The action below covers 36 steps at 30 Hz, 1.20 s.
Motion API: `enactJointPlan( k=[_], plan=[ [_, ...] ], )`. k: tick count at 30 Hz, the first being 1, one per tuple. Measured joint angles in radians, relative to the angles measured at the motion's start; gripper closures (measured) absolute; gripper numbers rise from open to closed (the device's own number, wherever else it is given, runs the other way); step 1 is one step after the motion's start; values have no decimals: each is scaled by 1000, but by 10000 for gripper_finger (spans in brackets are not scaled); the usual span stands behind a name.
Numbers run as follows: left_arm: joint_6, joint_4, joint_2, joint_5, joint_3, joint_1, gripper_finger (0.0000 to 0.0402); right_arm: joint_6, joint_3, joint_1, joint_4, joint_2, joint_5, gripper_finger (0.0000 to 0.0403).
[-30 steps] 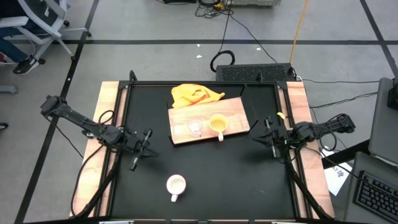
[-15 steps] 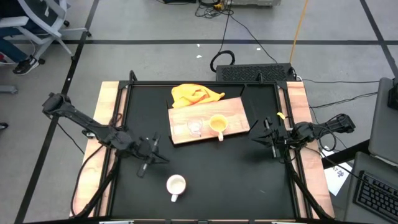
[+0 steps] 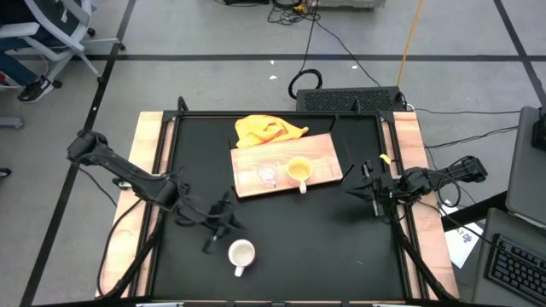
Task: Stack small to large cups/mugs on shelf
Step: Put the gray patterned mug on the shelf
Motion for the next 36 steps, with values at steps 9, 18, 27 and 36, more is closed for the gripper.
enactJointPlan(
  k=[9,18,27,36],
  plan=[
    [-94,-99,108,127,109,0,235,0,0,0,-7,0,0,403],
    [-174,-384,228,159,280,5,217,0,0,0,-12,0,0,403],
    [-203,-509,351,203,376,29,217,1,-1,0,-15,0,0,403],
    [-203,-539,392,243,380,62,217,1,-1,0,-23,0,0,403]
  ],
)
